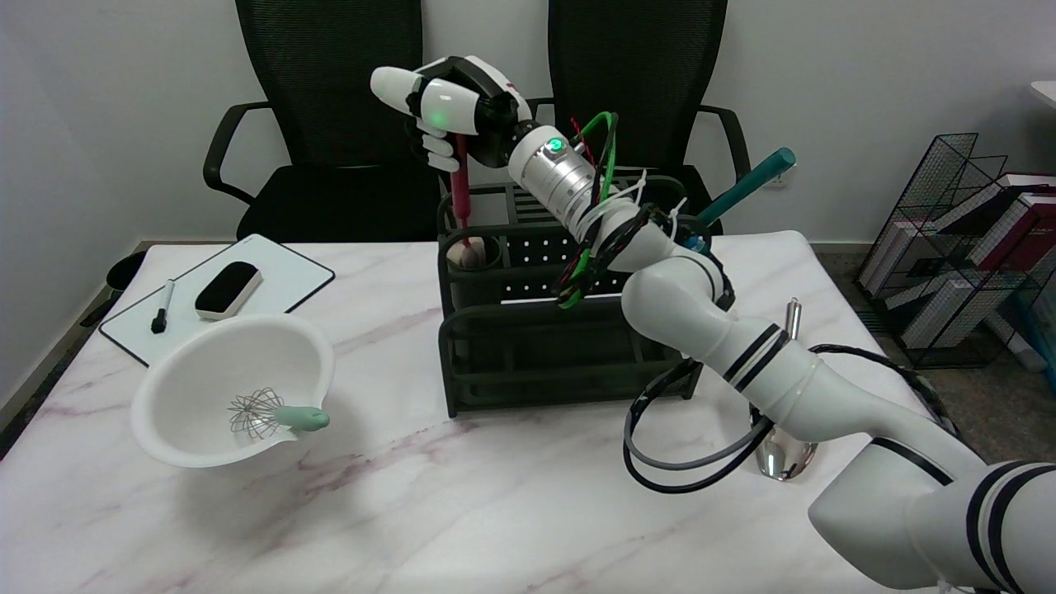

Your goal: Pick up the pink sponge bottle brush.

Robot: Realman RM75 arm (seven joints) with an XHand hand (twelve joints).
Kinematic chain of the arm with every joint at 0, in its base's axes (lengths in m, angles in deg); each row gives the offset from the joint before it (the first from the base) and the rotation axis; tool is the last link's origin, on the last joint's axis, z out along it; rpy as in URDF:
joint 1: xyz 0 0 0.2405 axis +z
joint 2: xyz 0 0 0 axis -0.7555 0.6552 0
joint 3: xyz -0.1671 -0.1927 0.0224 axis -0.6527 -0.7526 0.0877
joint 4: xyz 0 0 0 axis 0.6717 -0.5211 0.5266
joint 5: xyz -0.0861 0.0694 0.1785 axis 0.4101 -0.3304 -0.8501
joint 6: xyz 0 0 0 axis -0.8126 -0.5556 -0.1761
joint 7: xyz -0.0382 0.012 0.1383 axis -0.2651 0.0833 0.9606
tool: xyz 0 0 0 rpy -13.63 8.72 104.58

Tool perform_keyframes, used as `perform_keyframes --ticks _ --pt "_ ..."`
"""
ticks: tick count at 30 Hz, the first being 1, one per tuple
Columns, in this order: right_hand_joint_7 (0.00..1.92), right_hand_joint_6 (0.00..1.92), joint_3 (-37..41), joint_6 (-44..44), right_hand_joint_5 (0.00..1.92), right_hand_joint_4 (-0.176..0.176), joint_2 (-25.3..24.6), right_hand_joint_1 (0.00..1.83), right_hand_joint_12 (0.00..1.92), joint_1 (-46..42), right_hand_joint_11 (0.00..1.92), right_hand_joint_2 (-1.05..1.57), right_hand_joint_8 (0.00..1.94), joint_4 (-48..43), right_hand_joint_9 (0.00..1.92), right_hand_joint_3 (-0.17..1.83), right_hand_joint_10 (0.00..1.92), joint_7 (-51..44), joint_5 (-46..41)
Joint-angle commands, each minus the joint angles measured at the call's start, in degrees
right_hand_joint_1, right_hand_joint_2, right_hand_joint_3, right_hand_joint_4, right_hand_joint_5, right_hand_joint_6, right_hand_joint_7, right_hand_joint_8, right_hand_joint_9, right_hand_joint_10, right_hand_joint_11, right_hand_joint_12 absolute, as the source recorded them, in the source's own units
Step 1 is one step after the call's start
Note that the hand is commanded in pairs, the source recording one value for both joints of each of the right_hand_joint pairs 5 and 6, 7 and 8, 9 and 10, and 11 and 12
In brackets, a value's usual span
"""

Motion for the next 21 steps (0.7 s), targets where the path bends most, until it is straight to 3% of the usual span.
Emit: perform_keyframes --ticks 1,21 --pt "1.92 1.92 1.8 -0.7 1.92 0.000 0.6 0.96 1.92 0.7 1.92 1.57 1.92 -0.2 1.92 0.37 1.92 0.0 -0.4" --pt "1.92 1.92 3.2 0.0 1.92 0.000 2.3 0.95 1.92 2.0 1.92 1.57 1.92 -3.8 1.92 0.36 1.92 0.1 -3.1"
